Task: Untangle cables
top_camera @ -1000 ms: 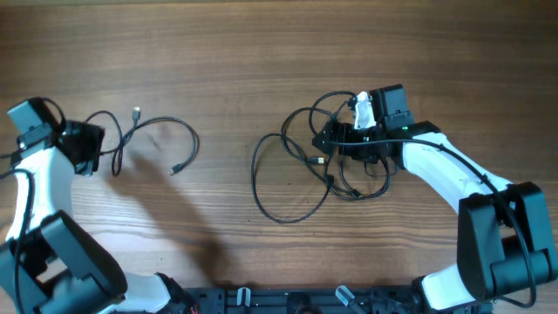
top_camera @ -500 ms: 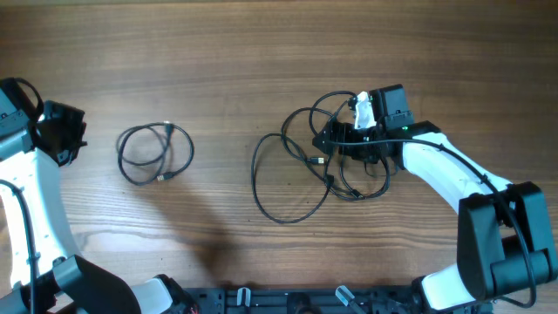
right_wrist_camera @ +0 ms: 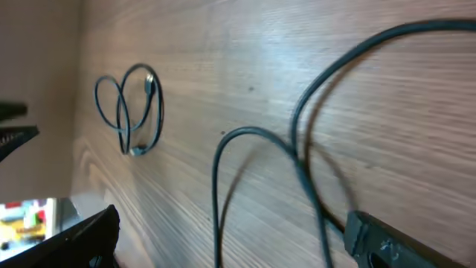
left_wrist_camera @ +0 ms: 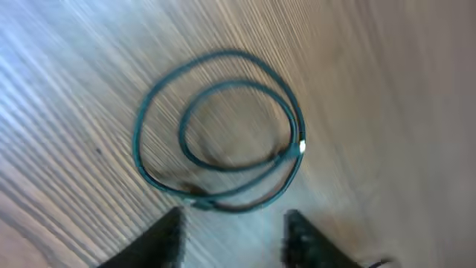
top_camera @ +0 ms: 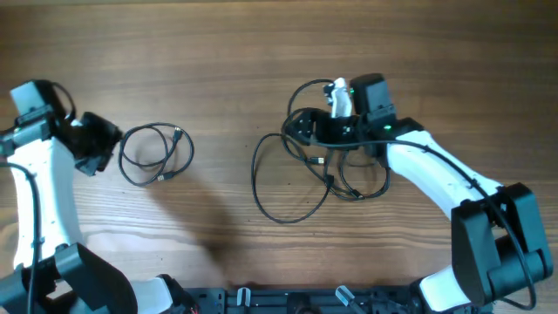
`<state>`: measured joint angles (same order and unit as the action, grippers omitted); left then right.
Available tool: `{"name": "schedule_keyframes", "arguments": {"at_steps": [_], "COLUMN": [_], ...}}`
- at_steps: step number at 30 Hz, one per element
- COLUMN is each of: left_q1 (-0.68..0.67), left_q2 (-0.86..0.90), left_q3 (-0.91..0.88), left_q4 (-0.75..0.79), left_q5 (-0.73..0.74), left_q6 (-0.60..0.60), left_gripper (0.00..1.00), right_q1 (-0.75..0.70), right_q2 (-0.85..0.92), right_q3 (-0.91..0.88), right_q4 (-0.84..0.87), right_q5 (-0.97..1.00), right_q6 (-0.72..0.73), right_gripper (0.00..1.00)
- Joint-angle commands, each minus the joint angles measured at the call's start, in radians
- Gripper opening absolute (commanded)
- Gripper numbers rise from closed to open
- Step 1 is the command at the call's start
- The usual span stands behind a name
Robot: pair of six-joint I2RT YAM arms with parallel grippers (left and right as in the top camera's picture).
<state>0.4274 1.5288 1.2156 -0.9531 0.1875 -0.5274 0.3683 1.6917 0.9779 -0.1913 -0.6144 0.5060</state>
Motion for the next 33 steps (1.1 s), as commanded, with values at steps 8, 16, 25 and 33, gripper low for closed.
{"name": "schedule_keyframes", "arguments": {"at_steps": [8, 16, 25, 33], "left_q1": [-0.373, -0.464, -0.528, -0.573], "left_q2": [0.178, 0.322, 0.290, 0.151], "left_q3": [-0.071, -0.071, -0.058, -0.032], "left_q4": [0.136, 0.248, 0.303, 0.275], "left_q5": [-0.248, -0.174, 0.301, 0.301], "left_q6": [-0.065, -0.041, 0.180, 0.101], "left_gripper": [0.77, 0.82, 0.83, 0.80], "right_q1": [0.167, 0.171, 0.171, 0.097], "right_q2": [0.008, 0.010, 0.011, -0.121], "right_q3": [0.014, -0.005, -0.005, 0.062], "right_q4": [-0.004, -0.012, -0.011, -0.175], "right_q5": [0.288, 0.350, 0.362, 0.397], "right_q6": [0.017, 0.018, 0.018, -0.040], "right_gripper": [1.00, 1.00, 1.00, 1.00]}}
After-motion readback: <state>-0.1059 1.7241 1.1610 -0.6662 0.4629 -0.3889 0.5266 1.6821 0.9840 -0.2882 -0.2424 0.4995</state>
